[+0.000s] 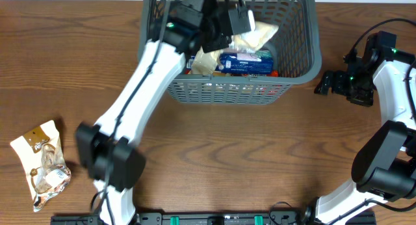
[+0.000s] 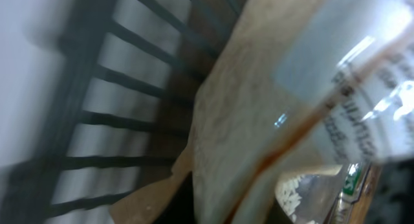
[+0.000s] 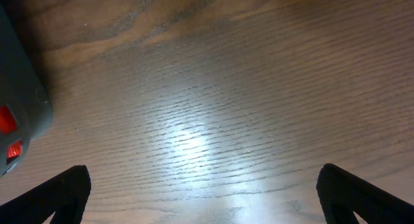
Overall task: Pack container
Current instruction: 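Carry the beige pouch with the left gripper and release it into the basket, then reach the left gripper to the last Pantree pouch at the left edge and grasp it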
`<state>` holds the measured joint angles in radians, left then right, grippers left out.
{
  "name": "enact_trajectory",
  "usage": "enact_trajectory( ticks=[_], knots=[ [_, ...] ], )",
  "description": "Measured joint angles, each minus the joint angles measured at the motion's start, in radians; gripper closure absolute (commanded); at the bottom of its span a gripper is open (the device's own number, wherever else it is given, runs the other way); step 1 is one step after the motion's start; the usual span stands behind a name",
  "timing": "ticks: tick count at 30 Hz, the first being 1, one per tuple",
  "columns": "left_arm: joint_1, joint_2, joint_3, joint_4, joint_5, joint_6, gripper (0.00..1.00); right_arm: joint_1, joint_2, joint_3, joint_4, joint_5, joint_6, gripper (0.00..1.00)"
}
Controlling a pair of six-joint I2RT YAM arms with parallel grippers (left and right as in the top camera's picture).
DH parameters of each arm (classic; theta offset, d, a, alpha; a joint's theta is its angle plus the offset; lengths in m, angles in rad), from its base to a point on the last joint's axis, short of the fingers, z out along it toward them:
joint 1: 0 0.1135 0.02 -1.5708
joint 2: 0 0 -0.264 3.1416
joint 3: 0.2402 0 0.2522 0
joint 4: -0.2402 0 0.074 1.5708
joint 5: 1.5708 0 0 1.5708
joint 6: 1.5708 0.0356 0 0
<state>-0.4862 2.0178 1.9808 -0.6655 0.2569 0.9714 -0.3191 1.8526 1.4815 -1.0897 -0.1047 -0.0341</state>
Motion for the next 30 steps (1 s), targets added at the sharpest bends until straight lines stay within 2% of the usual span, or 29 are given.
enact_trajectory(
  ticks=[3,6,8,14,20,25,28,30],
  knots=[
    [0.000,0.066,0.000,-0.017,0.019,0.008,0.63,0.000,0.000,0.000,-0.002,0.000,0.000,0.01],
    [-0.006,0.085,0.000,-0.043,0.030,0.006,0.52,0.000,0.000,0.000,-0.002,0.000,0.000,0.01],
    [-0.010,0.084,0.000,-0.048,0.032,0.007,0.41,0.000,0.000,0.000,-0.002,0.000,0.000,0.01],
    [-0.014,0.027,-0.001,-0.056,0.032,-0.025,0.30,0.000,0.000,0.000,-0.002,0.000,0.000,0.01],
    [0.000,-0.220,-0.005,-0.064,-0.024,-0.086,0.24,0.000,0.000,0.000,-0.002,0.000,0.000,0.01],
    [0.050,-0.414,0.012,-0.149,-0.166,-0.136,0.16,0.000,0.000,0.000,-0.002,0.000,0.000,0.01],
    [0.127,-0.475,0.013,-0.228,-0.277,-0.231,0.13,0.000,0.000,0.000,-0.002,0.000,0.000,0.01],
    [0.202,-0.498,0.013,-0.286,-0.330,-0.304,0.06,0.000,0.000,0.000,-0.002,0.000,0.000,0.01]
  ],
)
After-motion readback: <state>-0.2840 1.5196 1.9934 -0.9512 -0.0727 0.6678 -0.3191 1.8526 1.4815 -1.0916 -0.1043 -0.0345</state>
